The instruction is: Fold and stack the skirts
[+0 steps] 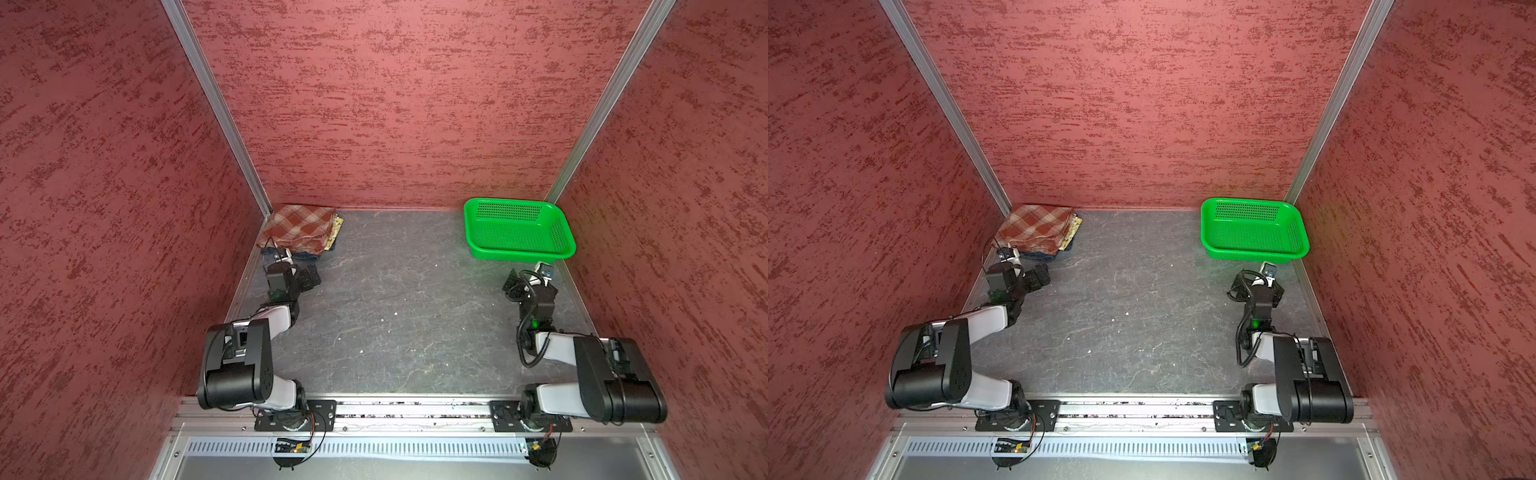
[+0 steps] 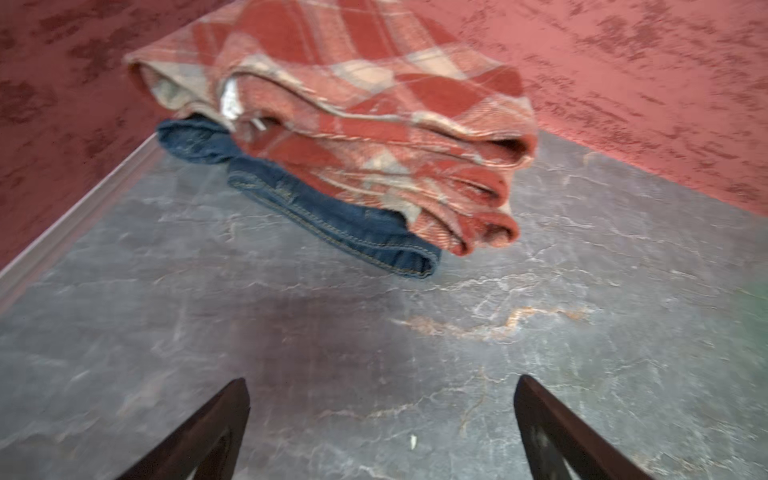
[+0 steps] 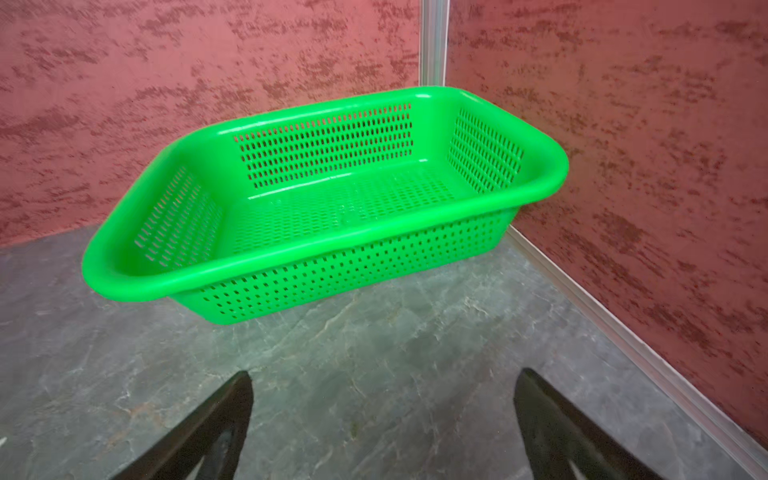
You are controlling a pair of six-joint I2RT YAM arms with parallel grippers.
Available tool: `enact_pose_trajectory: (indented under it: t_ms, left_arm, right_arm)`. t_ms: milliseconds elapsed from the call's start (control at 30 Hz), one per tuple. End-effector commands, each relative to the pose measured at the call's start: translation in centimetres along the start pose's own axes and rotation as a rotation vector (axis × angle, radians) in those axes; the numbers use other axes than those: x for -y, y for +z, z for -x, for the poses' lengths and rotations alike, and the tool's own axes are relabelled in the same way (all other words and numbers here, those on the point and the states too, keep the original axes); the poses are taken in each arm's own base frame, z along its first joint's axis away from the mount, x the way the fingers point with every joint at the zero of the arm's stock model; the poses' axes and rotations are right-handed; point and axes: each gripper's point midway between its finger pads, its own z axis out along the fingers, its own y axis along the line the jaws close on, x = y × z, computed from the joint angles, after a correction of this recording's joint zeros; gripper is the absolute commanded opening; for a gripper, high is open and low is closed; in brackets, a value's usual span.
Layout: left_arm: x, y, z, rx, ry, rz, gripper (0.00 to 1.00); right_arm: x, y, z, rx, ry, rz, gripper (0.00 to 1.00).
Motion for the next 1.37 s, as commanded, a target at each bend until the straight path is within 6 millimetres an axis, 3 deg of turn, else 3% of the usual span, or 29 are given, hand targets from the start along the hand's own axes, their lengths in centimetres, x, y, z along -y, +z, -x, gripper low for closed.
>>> enact_pose_trajectory:
  t_ms: [0, 167, 300, 367, 467, 1333]
  left_arm:
    - [1.2, -0.8, 2.5, 0.148, 0.043, -0.072, 1.00]
    - [1.8, -1.2, 2.4, 0.171, 0.074, -0.067, 1.00]
    - [3.0, -1.2, 1.8, 0.194, 0.137, -0.075, 1.00]
    - [3.8, -0.6, 0.6, 0.218, 0.183, -0.092, 1.00]
    - [4.1, -0.5, 0.7, 0.235, 0.209, -0.079, 1.00]
    - [4.0, -0.6, 0.5, 0.217, 0.204, -0.071, 1.00]
  right_arm:
    - [-0.9, -0.4, 2.5, 0.137, 0.007, 0.070, 0.99]
    - [-1.3, 0.3, 0.9, 0.119, -0.011, 0.094, 0.99]
    - [-1.6, 0.5, 1.1, 0.118, -0.017, 0.104, 0.99]
    - [-1.6, 0.8, 0.8, 0.098, -0.018, 0.099, 0.99]
    - [-1.6, 1.0, 0.8, 0.092, -0.021, 0.088, 0.99]
    - [-1.9, 0.9, 0.8, 0.091, -0.032, 0.101, 0.99]
